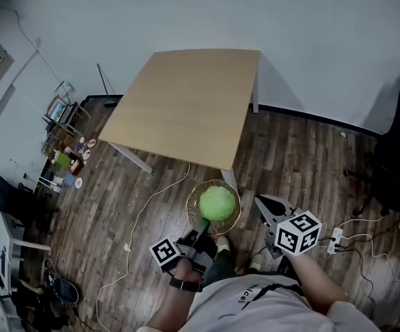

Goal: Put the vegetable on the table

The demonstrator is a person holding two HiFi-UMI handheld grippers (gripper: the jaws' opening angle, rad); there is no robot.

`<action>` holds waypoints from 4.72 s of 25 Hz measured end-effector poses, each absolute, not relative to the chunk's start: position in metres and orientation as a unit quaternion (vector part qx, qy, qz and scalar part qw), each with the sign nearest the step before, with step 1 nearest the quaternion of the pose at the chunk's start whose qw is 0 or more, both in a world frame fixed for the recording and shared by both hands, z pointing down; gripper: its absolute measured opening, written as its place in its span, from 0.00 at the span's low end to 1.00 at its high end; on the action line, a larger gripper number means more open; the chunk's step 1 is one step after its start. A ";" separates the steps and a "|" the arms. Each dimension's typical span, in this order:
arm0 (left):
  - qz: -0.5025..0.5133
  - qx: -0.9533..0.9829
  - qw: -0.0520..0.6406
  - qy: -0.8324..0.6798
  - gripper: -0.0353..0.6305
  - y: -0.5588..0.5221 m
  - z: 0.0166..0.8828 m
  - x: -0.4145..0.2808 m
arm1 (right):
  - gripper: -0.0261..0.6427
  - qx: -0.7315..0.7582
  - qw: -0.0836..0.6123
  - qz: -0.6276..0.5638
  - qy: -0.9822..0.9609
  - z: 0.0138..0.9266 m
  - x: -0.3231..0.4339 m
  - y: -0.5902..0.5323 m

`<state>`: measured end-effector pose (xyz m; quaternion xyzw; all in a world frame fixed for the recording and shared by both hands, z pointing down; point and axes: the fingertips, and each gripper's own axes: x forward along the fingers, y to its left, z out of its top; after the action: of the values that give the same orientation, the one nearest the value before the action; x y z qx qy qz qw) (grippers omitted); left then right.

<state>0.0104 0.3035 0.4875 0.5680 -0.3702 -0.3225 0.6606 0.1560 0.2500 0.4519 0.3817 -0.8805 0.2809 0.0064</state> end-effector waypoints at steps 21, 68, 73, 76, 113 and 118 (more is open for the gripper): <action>-0.269 0.591 0.682 -0.336 0.11 0.126 0.523 -0.080 | 0.06 0.441 0.012 0.276 -0.854 0.456 0.066 0.087; -0.252 0.573 0.676 -0.389 0.11 -0.187 0.670 -0.101 | 0.06 0.378 0.061 0.319 -0.867 0.546 0.018 -0.236; -0.250 0.566 0.686 -0.382 0.11 -0.215 0.708 -0.114 | 0.06 0.390 0.069 0.325 -0.859 0.572 0.003 -0.264; -0.246 0.553 0.698 -0.383 0.11 -0.226 0.729 -0.119 | 0.06 0.397 0.072 0.334 -0.852 0.586 -0.001 -0.276; -0.185 0.493 0.738 -0.422 0.30 -0.274 0.776 -0.129 | 0.06 0.395 0.054 0.374 -0.837 0.606 0.004 -0.322; -0.168 0.474 0.748 -0.432 0.30 -0.258 0.777 -0.138 | 0.06 0.385 0.055 0.374 -0.842 0.603 0.002 -0.320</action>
<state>-0.1382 -0.2578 0.7770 0.4740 -0.4325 -0.1683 0.7483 0.0016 -0.3204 0.6034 0.3845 -0.8423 0.3736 0.0554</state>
